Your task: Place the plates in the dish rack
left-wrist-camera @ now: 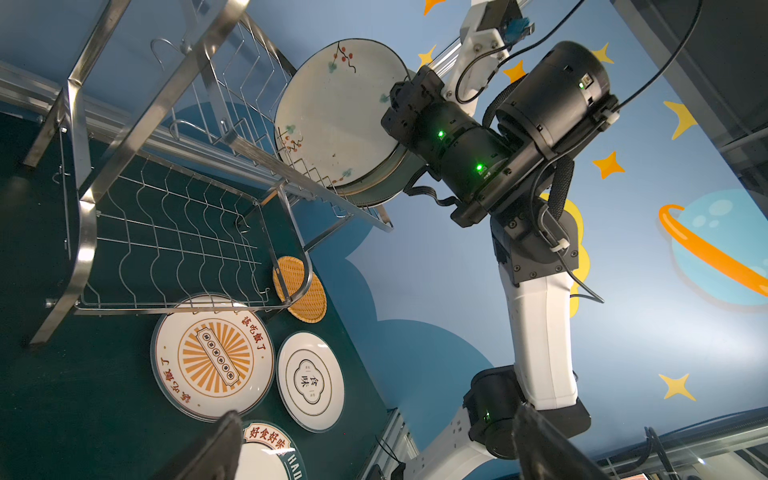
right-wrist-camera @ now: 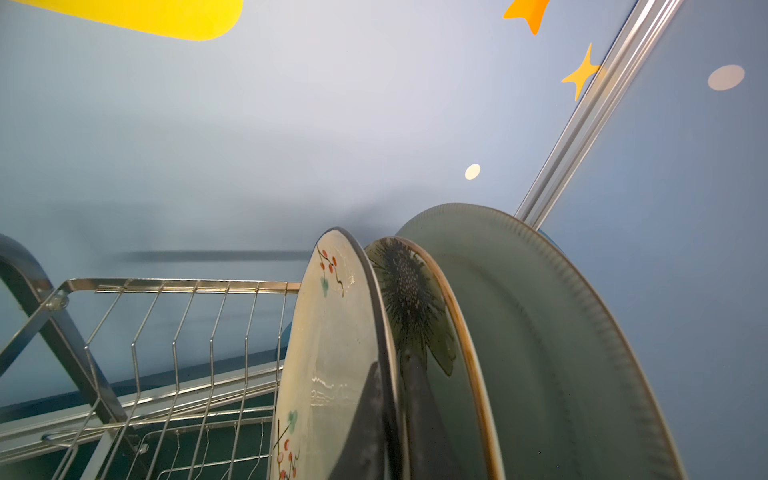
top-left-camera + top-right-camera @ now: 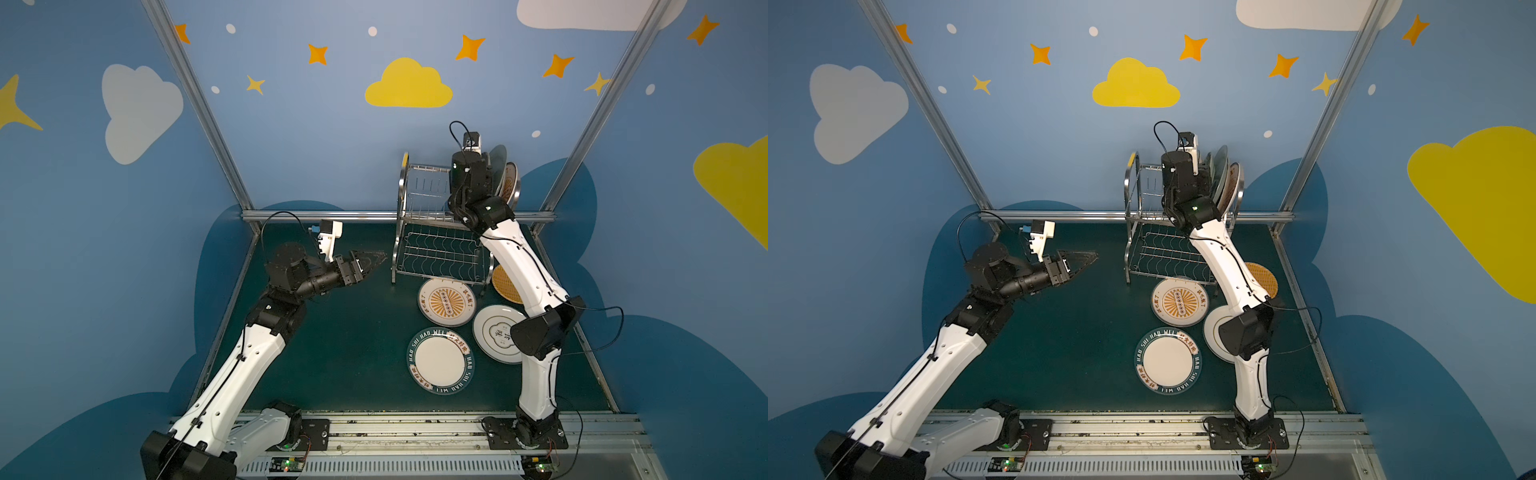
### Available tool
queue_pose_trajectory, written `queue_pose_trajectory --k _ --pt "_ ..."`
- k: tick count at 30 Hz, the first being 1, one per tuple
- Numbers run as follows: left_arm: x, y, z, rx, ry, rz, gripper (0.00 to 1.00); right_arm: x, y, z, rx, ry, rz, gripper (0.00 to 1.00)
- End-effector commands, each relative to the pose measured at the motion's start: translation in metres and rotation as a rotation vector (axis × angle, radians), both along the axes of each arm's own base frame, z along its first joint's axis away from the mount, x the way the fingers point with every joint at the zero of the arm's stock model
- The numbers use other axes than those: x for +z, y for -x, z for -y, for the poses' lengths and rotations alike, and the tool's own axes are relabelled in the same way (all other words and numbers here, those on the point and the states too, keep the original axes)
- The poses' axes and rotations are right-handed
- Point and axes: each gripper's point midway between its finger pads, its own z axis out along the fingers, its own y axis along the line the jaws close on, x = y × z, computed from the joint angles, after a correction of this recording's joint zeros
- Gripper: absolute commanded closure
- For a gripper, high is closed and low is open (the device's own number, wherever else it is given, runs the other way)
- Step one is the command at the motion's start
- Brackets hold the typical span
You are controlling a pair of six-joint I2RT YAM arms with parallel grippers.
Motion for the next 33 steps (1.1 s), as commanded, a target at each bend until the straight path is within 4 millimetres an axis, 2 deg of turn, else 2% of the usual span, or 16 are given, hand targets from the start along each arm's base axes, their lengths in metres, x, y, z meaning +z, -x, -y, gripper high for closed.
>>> queue_pose_trajectory --k 1,12,21,33 --pt "0.004 0.002 0.0 -0.014 0.012 0.028 0.0 0.021 0.007 0.003 0.025 -0.025 0.047 0.98" --pt "0.005 0.001 0.0 -0.014 0.014 0.026 0.0 0.024 0.009 0.005 0.03 -0.031 0.051 0.78" --pt "0.004 0.0 -0.001 -0.013 0.016 0.021 0.0 0.026 0.01 0.005 0.04 -0.032 0.054 0.67" --pt "0.004 -0.001 -0.001 -0.016 0.023 0.014 0.0 0.044 0.02 0.004 0.071 -0.042 0.079 0.46"
